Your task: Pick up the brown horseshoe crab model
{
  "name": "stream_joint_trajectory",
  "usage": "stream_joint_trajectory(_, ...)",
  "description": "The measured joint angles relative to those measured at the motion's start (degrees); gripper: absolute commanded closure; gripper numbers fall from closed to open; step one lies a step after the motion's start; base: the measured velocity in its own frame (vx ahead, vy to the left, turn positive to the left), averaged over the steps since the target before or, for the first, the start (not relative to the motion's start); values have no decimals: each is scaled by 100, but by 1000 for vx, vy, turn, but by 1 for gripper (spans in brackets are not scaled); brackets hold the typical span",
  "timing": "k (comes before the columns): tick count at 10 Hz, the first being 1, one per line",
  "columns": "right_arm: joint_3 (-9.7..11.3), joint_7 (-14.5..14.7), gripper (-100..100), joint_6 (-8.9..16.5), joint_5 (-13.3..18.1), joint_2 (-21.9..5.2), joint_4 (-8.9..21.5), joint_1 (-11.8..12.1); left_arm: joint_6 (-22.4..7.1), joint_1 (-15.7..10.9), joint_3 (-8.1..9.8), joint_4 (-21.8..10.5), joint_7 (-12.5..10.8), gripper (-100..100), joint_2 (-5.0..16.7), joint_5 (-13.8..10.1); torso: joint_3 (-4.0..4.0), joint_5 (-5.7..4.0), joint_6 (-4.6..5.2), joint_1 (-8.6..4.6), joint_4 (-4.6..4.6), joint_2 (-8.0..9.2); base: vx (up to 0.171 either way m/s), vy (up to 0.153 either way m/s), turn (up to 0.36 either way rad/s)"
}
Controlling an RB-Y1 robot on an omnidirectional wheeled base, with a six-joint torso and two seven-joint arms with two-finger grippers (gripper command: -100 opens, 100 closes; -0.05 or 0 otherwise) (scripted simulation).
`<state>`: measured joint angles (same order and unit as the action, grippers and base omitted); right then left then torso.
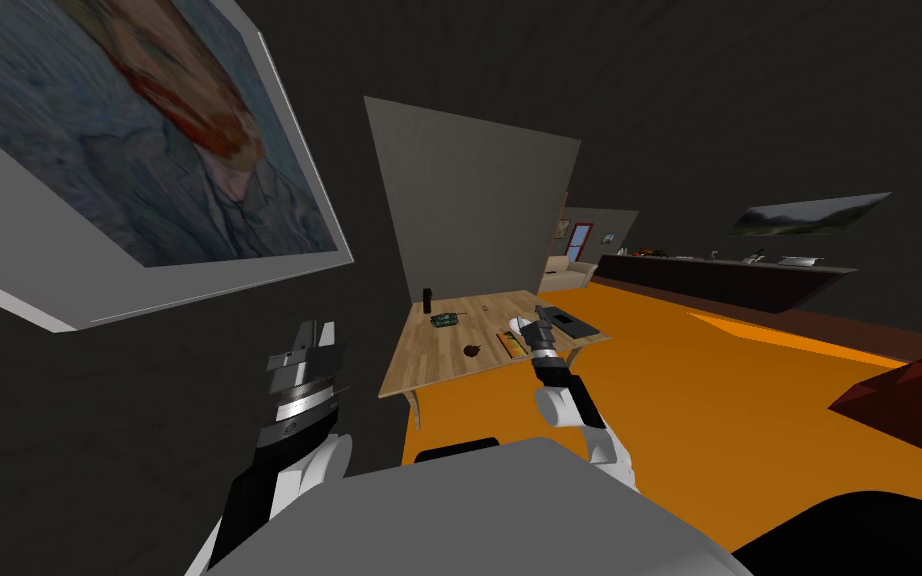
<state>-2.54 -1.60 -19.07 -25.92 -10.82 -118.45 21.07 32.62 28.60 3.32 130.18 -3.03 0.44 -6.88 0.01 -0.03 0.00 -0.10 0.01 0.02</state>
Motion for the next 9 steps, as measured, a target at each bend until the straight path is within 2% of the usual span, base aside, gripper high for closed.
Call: stream_joint_trajectory(9, -171, -833, -100, -32, -1303, -235, 1014, -623, 0, 0, 0, 0, 0, 0, 0, 0, 0, 0, 0, 4, 0, 0, -13, -20, 8)
